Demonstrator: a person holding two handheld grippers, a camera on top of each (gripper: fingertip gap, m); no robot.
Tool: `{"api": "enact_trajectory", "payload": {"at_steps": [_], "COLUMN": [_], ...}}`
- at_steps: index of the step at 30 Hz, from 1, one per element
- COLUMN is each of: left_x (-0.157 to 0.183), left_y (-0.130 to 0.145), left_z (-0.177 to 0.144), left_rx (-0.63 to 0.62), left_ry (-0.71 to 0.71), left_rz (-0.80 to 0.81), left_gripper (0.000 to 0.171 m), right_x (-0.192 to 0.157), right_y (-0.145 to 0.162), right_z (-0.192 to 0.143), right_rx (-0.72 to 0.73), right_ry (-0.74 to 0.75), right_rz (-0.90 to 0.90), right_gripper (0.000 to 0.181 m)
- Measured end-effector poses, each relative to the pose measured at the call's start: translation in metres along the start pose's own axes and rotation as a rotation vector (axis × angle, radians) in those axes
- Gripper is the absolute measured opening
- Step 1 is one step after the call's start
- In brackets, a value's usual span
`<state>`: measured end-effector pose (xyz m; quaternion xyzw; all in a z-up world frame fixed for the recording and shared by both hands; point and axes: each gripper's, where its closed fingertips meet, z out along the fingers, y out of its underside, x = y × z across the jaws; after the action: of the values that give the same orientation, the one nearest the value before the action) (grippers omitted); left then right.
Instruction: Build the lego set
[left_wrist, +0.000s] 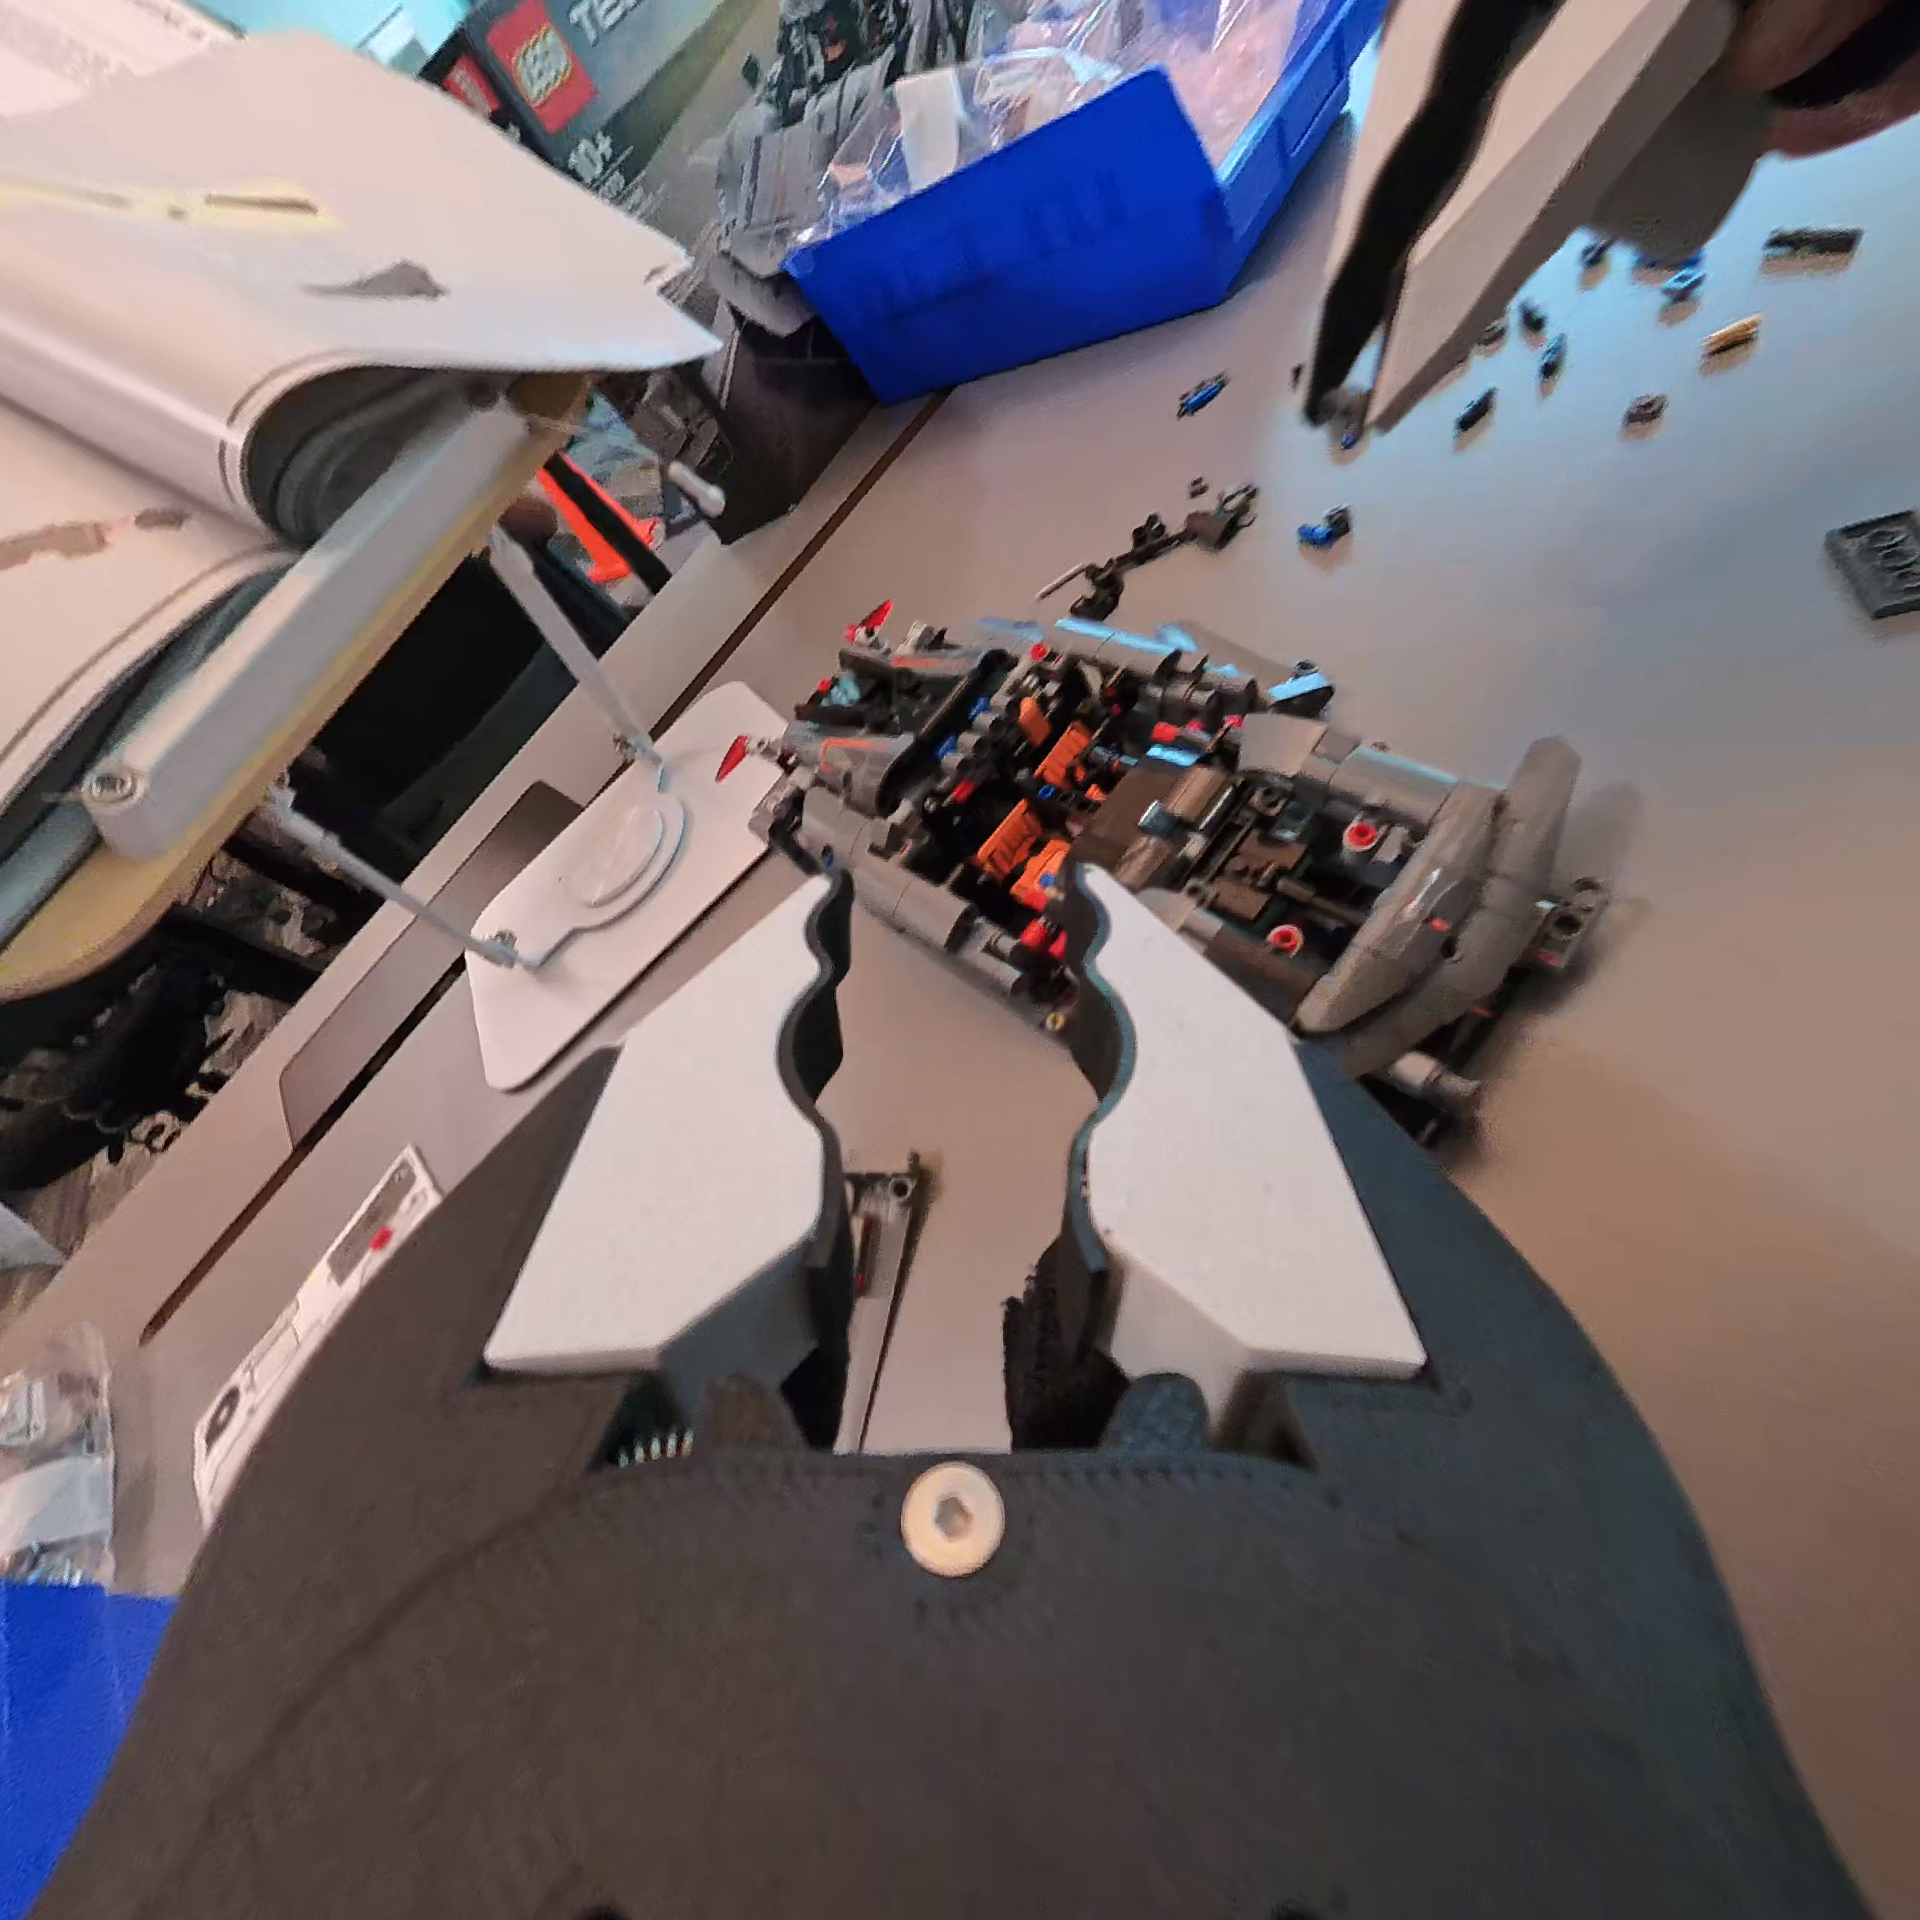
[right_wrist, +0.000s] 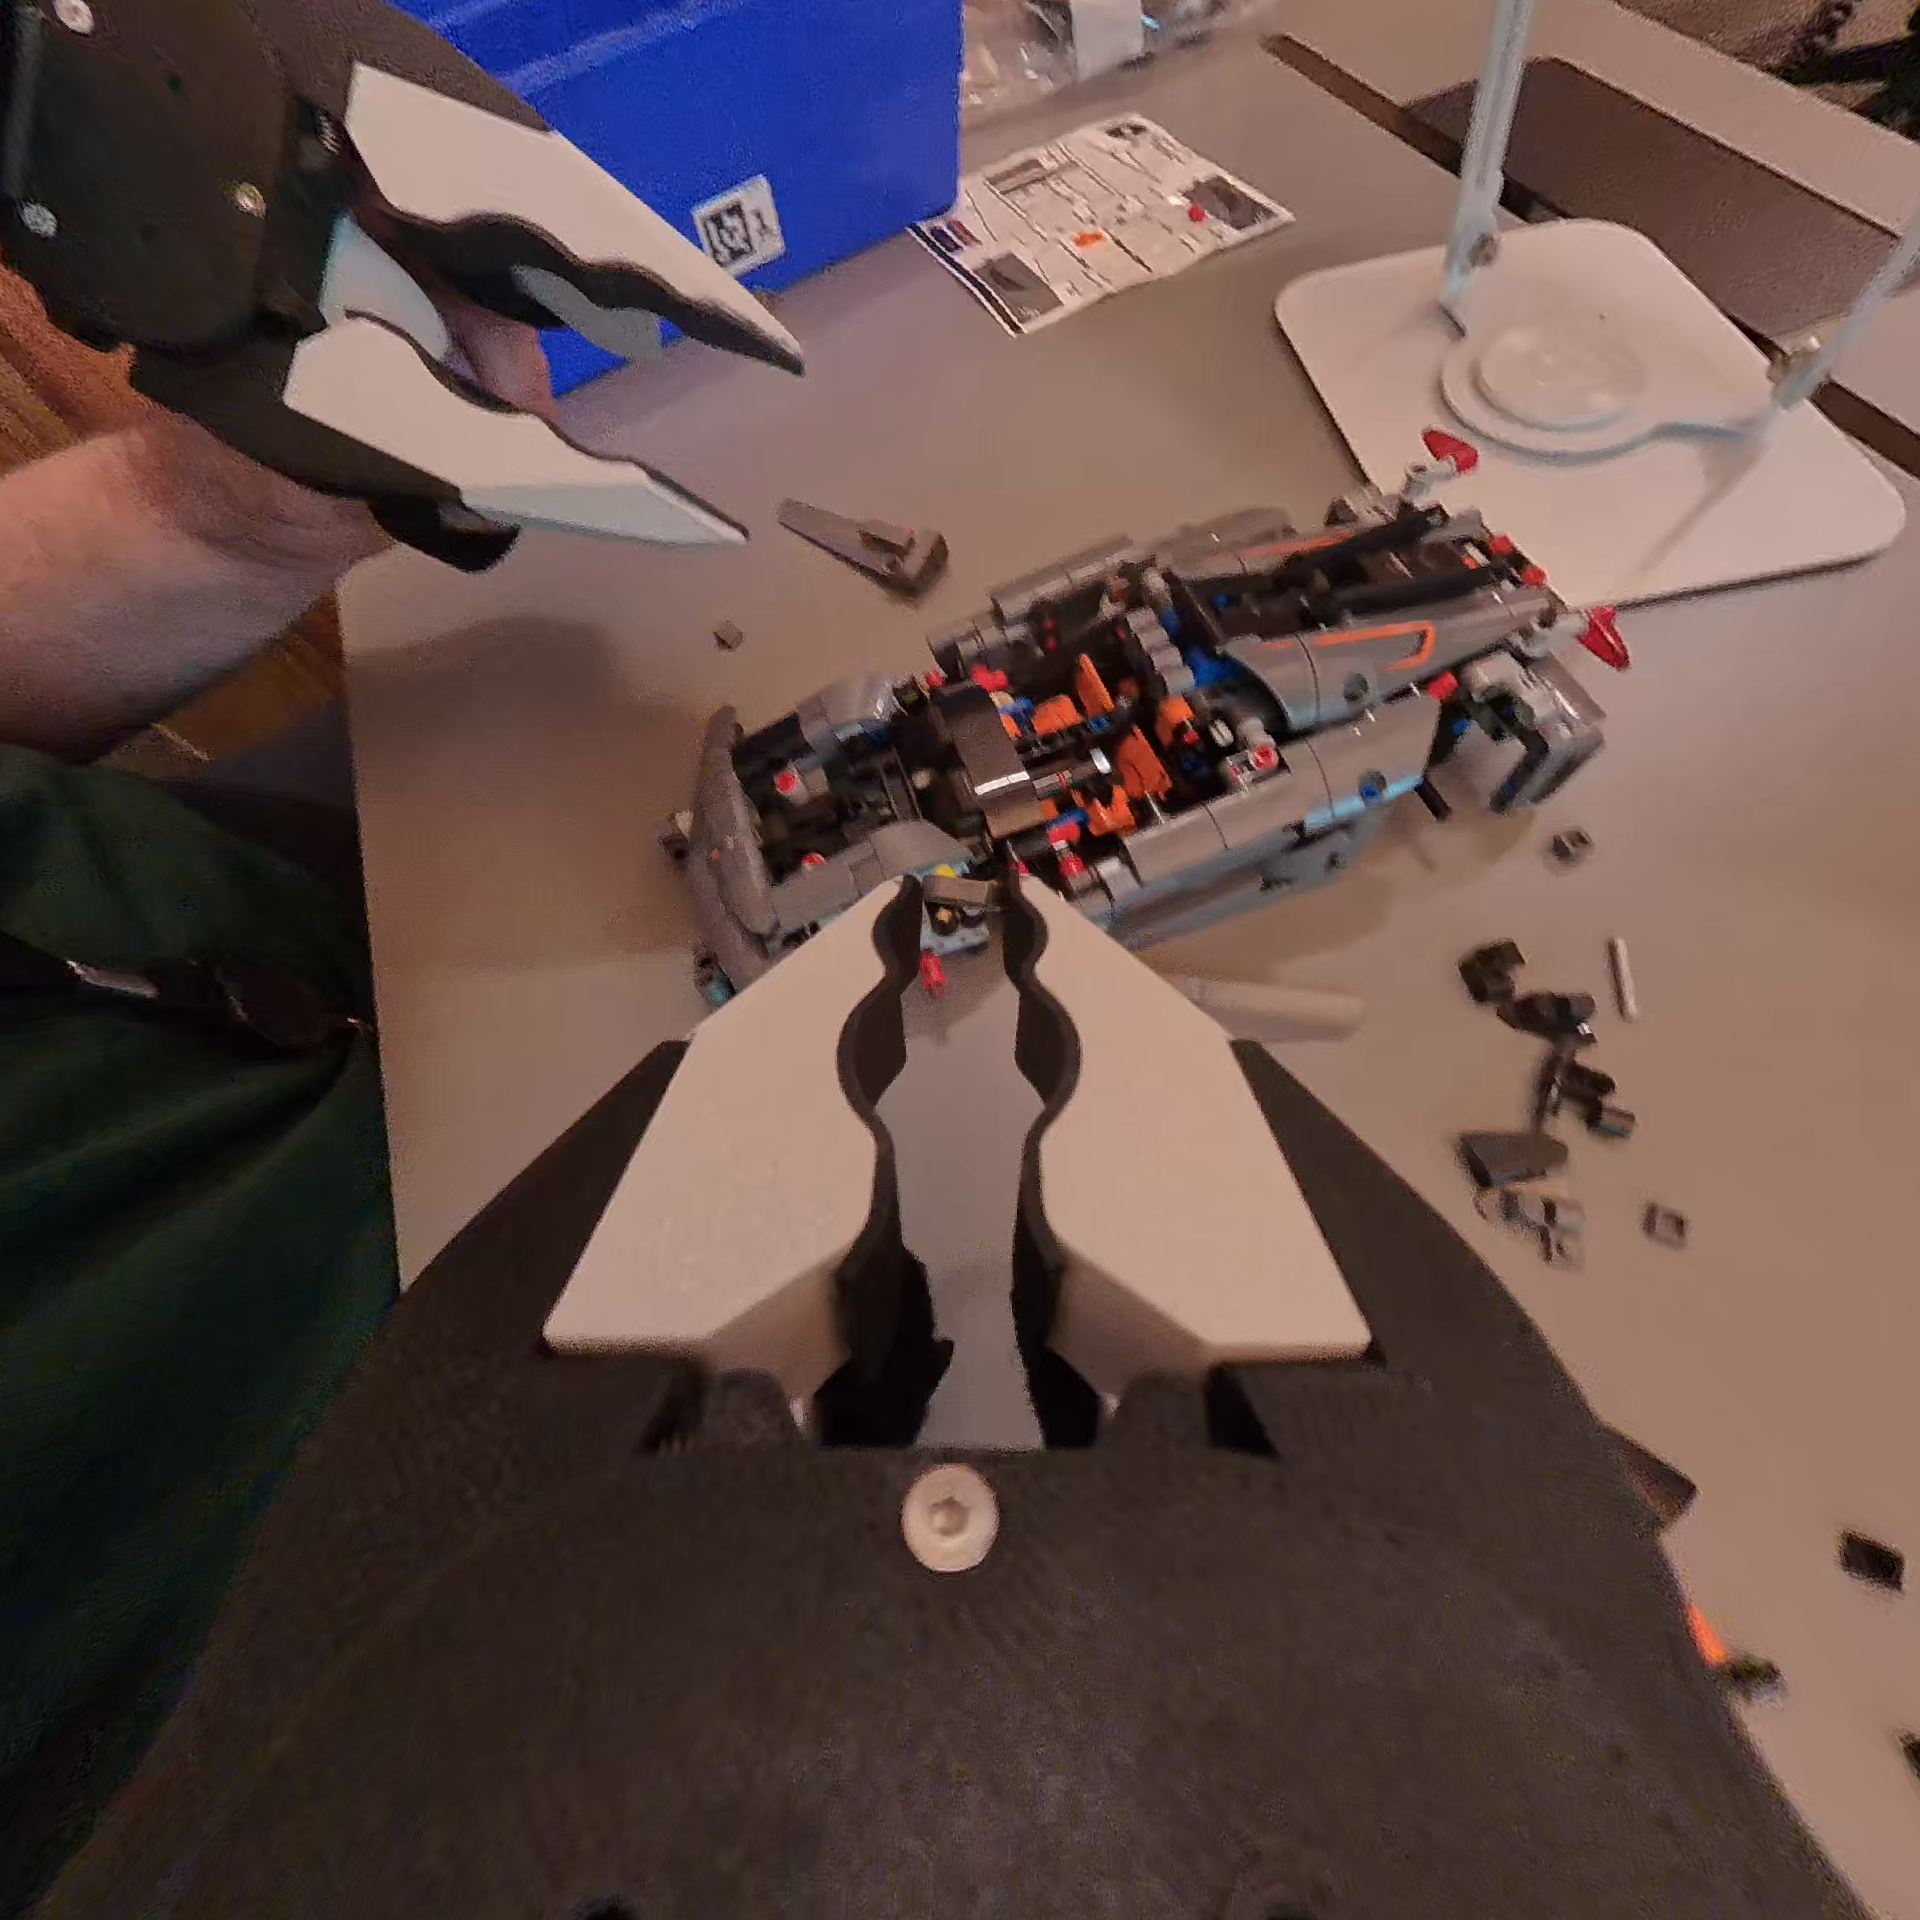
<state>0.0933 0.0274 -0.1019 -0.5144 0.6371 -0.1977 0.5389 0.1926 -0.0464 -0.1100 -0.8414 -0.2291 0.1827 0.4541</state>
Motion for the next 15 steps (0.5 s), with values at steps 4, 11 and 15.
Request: {"api": "enact_trajectory", "payload": {"at_steps": [4, 11, 15], "left_x": [0.011, 0.026, 0.028], "left_y": [-0.018, -0.034, -0.029], "left_z": [0.001, 0.004, 0.009], "left_rx": [0.04, 0.078, 0.065], "left_ry": [0.032, 0.07, 0.075], "left_rz": [0.018, 0.047, 0.053], "left_gripper": [0.04, 0.039, 0.038], "right_x": [-0.017, -0.037, -0.03], "right_y": [-0.022, -0.039, -0.029], "right_z": [0.007, 0.013, 0.008], "right_rx": [0.053, 0.102, 0.079], "right_ry": [-0.075, -0.161, -0.12], "right_rz": [-0.021, -0.023, -0.025], "right_gripper": [0.013, 0.013, 0.013]}}
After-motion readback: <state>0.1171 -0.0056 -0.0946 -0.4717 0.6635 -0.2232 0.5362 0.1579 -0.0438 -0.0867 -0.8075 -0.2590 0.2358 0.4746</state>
